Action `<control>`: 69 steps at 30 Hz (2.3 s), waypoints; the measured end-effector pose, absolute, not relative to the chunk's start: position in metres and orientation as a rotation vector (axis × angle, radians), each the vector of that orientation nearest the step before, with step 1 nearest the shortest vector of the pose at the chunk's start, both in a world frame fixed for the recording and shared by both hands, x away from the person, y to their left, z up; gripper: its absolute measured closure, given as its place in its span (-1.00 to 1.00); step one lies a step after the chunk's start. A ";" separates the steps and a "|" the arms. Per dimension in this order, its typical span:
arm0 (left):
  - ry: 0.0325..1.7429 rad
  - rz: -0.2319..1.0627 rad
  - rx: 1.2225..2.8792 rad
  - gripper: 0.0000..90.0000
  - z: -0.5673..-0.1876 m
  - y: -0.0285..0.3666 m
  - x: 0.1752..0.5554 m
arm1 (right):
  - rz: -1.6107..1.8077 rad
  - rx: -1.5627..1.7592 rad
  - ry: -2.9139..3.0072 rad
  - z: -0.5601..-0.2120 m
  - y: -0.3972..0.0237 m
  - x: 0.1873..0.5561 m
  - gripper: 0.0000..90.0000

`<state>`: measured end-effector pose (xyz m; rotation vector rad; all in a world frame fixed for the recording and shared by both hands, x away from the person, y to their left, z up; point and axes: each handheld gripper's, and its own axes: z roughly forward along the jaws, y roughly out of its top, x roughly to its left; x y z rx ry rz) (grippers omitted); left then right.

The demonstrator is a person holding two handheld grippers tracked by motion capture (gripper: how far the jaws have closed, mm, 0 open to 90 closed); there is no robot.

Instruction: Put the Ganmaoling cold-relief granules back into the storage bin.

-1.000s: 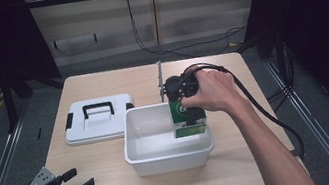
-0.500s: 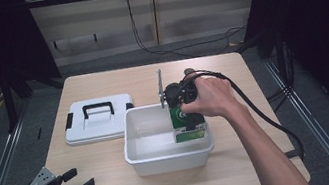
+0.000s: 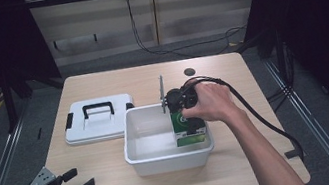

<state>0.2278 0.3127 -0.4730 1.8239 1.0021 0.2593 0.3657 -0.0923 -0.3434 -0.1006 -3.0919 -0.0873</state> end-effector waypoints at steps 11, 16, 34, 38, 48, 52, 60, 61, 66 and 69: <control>1.005 0.258 1.822 -0.65 -0.473 0.313 0.228 | -0.077 -0.108 -3.094 -0.359 -0.094 0.366 -0.65; 1.005 0.255 1.824 -0.65 -0.473 0.312 0.228 | -0.064 -0.132 -3.103 -0.365 -0.096 0.366 -0.65; 1.005 0.254 1.825 -0.65 -0.474 0.312 0.228 | -0.047 -0.152 -3.079 -0.396 -0.095 0.365 -0.66; 1.008 0.254 1.821 -0.65 -0.474 0.313 0.228 | -0.020 -0.152 -3.081 -0.401 -0.093 0.366 -0.66; 1.007 0.255 1.822 -0.65 -0.473 0.313 0.228 | 0.031 -0.162 -3.093 -0.410 -0.089 0.366 -0.66; 1.006 0.261 1.820 -0.65 -0.473 0.313 0.228 | 0.021 -0.160 -3.079 -0.415 -0.088 0.368 -0.67; 1.004 0.259 1.821 -0.65 -0.473 0.313 0.228 | 0.044 -0.159 -3.069 -0.419 -0.087 0.367 -0.71; 1.004 0.259 1.822 -0.65 -0.473 0.313 0.228 | 0.048 -0.164 -3.066 -0.419 -0.087 0.367 -0.71; 1.010 0.260 1.821 -0.65 -0.473 0.313 0.229 | 0.022 -0.153 -3.050 -0.419 -0.089 0.369 -0.79; 1.014 0.263 1.819 -0.65 -0.473 0.313 0.228 | -0.001 -0.150 -3.040 -0.419 -0.091 0.370 -0.80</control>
